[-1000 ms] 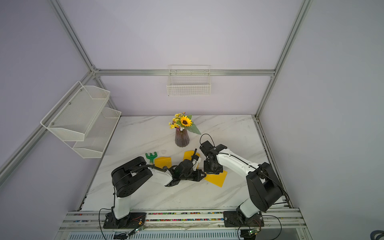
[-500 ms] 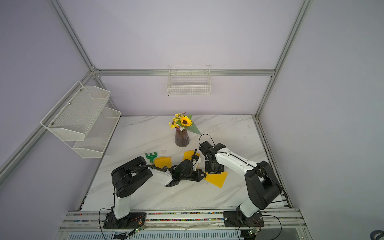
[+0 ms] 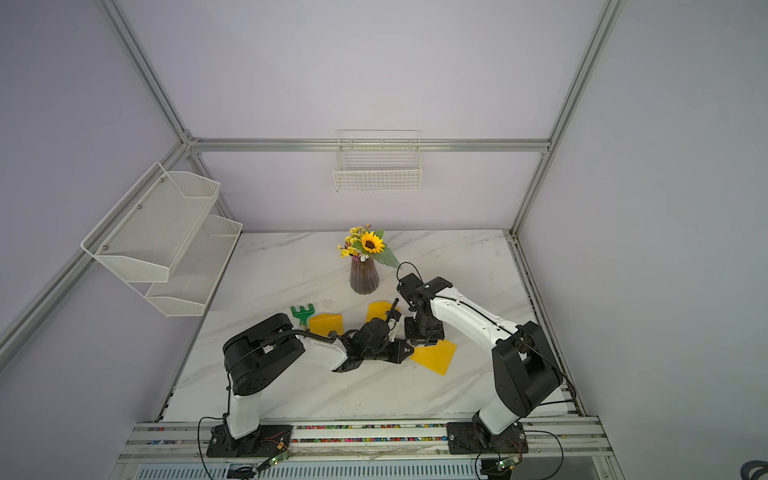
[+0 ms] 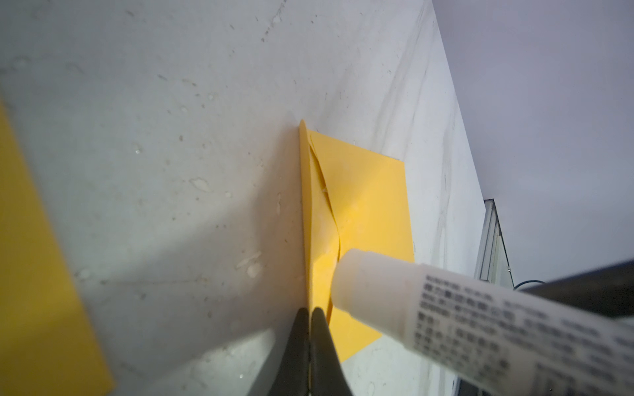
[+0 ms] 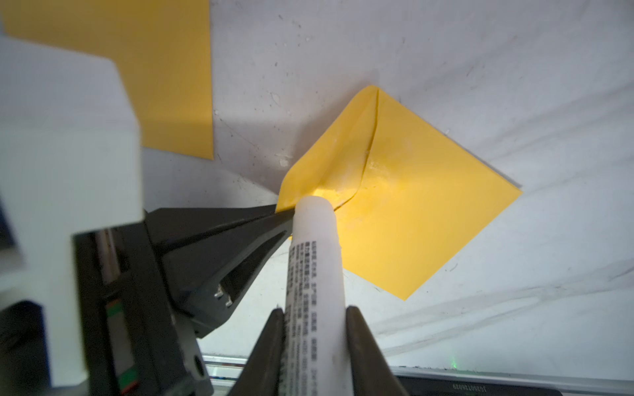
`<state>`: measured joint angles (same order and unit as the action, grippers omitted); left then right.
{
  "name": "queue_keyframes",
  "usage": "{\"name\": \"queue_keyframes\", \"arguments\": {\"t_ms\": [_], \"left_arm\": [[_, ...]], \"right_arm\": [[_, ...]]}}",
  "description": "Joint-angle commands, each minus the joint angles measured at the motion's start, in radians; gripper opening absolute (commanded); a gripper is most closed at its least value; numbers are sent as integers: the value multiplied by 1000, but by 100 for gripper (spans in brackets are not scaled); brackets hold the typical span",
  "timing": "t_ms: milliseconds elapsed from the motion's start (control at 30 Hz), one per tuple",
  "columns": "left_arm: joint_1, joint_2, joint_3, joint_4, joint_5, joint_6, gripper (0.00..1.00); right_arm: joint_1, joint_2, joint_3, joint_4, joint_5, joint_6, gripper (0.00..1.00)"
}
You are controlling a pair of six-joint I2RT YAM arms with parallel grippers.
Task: Seal the envelope with a glue stick
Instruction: Apply the envelope at the center of the board.
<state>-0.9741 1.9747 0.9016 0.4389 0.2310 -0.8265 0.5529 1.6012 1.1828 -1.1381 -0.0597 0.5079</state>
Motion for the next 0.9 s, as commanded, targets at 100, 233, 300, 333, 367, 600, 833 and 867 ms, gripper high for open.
{"name": "queue_keyframes", "arguments": {"t_ms": [100, 233, 300, 333, 367, 600, 833, 867], "left_arm": [[-13, -7, -7, -123, -38, 35, 0], [-15, -6, -6, -123, -37, 36, 0], [-14, -7, -6, -123, -39, 36, 0], [-14, -9, -5, -123, -39, 37, 0], [-14, -7, -6, -125, -39, 38, 0], [-15, -5, -1, -131, -37, 38, 0], [-14, 0, 6, -135, -36, 40, 0], [-14, 1, 6, -135, -35, 40, 0]], "right_arm": [[-31, 86, 25, -60, -8, -63, 0], [-40, 127, 31, -57, 33, -78, 0], [-50, 144, 31, -56, 64, -85, 0], [-55, 151, 33, -59, 90, -85, 0], [-60, 156, 34, -65, 131, -81, 0], [-88, 171, 57, -75, 157, -102, 0], [-87, 173, 49, -21, -179, -185, 0], [-88, 178, 48, -23, -187, -191, 0]]}}
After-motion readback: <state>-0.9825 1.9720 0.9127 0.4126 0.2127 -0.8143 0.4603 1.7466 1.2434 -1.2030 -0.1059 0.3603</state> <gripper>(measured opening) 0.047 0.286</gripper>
